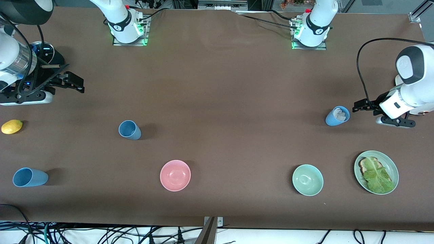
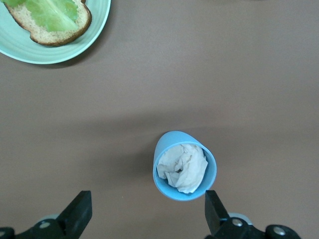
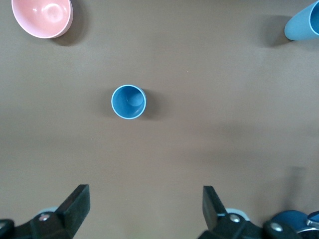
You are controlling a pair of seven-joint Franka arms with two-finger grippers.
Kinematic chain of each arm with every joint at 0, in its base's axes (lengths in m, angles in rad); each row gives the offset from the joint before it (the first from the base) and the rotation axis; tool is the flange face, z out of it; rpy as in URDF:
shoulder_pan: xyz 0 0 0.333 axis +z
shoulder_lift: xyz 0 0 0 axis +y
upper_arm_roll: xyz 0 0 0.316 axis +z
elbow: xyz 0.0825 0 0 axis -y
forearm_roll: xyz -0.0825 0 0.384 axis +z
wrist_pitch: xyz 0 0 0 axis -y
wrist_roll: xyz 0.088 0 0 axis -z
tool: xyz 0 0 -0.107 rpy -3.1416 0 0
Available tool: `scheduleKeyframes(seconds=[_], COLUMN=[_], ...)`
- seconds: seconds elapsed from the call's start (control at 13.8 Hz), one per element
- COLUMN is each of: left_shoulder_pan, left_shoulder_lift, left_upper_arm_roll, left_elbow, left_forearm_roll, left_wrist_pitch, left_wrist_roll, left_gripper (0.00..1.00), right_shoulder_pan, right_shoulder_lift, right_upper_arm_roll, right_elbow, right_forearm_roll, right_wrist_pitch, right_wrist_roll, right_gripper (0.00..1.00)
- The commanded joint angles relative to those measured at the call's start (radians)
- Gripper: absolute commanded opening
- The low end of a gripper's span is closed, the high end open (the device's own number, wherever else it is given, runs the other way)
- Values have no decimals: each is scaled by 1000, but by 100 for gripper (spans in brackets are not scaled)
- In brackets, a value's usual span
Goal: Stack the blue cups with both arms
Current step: 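Reach the left gripper down to the blue cup holding tissue, then close the left gripper on the rim of the tissue cup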
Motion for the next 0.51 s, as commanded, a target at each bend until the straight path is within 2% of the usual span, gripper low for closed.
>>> scheduleKeyframes(seconds=[0.0,0.44], left_shoulder_pan=[-9,1], left_shoulder_lift=[-23,-6], left_upper_arm_roll=[9,23], left_elbow=[-98,-160], left_forearm_roll=[-6,-10], left_wrist_pitch=[116,205], left_wrist_roll=[27,64], left_gripper=[100,100], right_shoulder_pan=[-1,0], right_shoulder_lift=[-4,-5], right_upper_arm_roll=[1,1], right_elbow=[-1,-1], right_forearm_roll=[12,12], right_wrist_pitch=[1,1], right_wrist_roll=[-7,-7], right_gripper=[100,100])
